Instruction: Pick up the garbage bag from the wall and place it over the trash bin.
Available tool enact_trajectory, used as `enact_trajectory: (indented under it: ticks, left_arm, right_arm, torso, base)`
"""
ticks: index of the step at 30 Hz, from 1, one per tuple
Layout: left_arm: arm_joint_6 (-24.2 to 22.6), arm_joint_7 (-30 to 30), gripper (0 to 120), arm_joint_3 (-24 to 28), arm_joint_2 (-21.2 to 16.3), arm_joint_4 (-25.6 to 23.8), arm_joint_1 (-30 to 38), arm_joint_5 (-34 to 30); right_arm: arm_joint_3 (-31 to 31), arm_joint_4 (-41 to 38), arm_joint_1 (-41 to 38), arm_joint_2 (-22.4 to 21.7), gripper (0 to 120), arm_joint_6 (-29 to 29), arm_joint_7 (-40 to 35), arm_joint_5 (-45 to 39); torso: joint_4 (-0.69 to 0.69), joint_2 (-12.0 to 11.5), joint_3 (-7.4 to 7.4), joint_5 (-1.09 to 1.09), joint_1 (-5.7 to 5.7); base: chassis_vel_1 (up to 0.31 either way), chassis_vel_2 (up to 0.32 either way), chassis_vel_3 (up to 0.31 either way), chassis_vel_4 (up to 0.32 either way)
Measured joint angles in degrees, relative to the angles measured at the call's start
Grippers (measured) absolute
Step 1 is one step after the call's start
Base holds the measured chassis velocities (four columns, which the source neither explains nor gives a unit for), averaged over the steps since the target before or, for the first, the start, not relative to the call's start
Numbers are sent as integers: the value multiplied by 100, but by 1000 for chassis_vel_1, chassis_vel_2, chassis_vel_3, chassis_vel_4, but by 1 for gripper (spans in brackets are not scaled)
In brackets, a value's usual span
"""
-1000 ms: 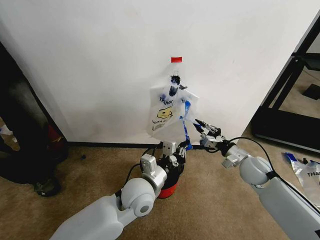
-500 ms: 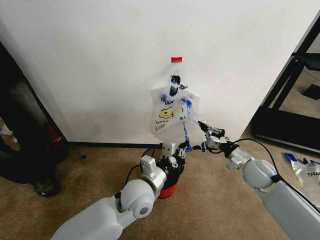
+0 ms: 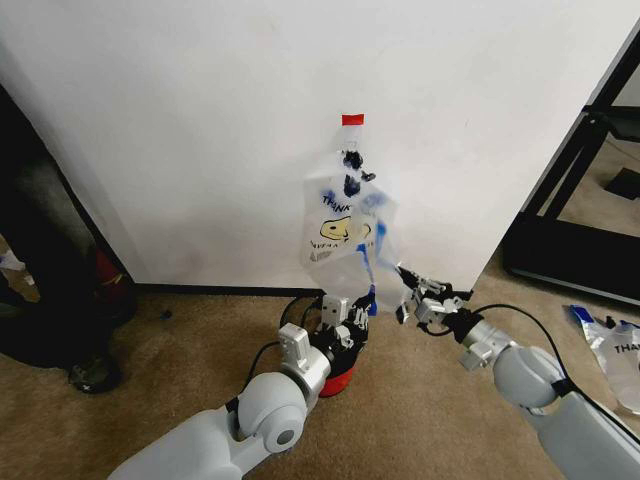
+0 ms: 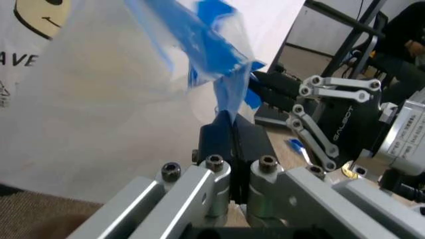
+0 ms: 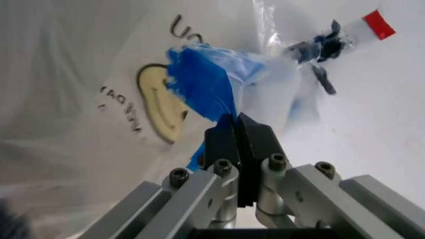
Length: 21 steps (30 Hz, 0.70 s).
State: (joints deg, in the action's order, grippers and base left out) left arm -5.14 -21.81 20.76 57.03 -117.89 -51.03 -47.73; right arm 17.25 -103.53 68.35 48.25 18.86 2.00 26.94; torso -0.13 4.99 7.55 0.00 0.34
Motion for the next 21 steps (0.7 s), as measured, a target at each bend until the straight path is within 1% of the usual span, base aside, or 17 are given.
enact_trajectory:
  ticks: [8,11,12,16,18,19,21]
  left_arm:
    - [21,25,0,-122,-51,-139,-125,130]
    - [10,8,0,-262,-83,-307,-37,121]
    - [10,8,0,-262,-83,-307,-37,121]
    - [-17,-6,0,-383,-133,-535,16,113]
    - [-35,-26,0,-533,-176,-693,15,114]
    - [-35,-26,0,-533,-176,-693,15,114]
    - [-44,-36,0,-734,-266,-869,-35,112]
  right_arm:
    - [99,-218,155,-50,0,-45,-156,-102]
    - [118,-553,224,-87,0,-368,-353,-554]
    - [118,-553,224,-87,0,-368,-353,-554]
    - [145,-908,250,-91,0,-623,-485,-1046]
    - [169,-1150,281,-93,0,-787,-564,-1404]
    - [169,-1150,281,-93,0,-787,-564,-1404]
    - [179,-1370,314,-96,0,-953,-640,-1780]
  torso:
    - [0,0,0,-1,0]
    - [0,0,0,-1,0]
    - [0,0,0,-1,0]
    - [0,0,0,-1,0]
    - [0,0,0,-1,0]
    - [0,0,0,-1,0]
    - [0,0,0,-2,0]
  base:
    - [0,0,0,0]
    - [0,0,0,0]
    - [0,0,0,0]
    - [0,0,0,0]
    - [0,0,0,0]
    - [0,0,0,0]
    - [0,0,0,0]
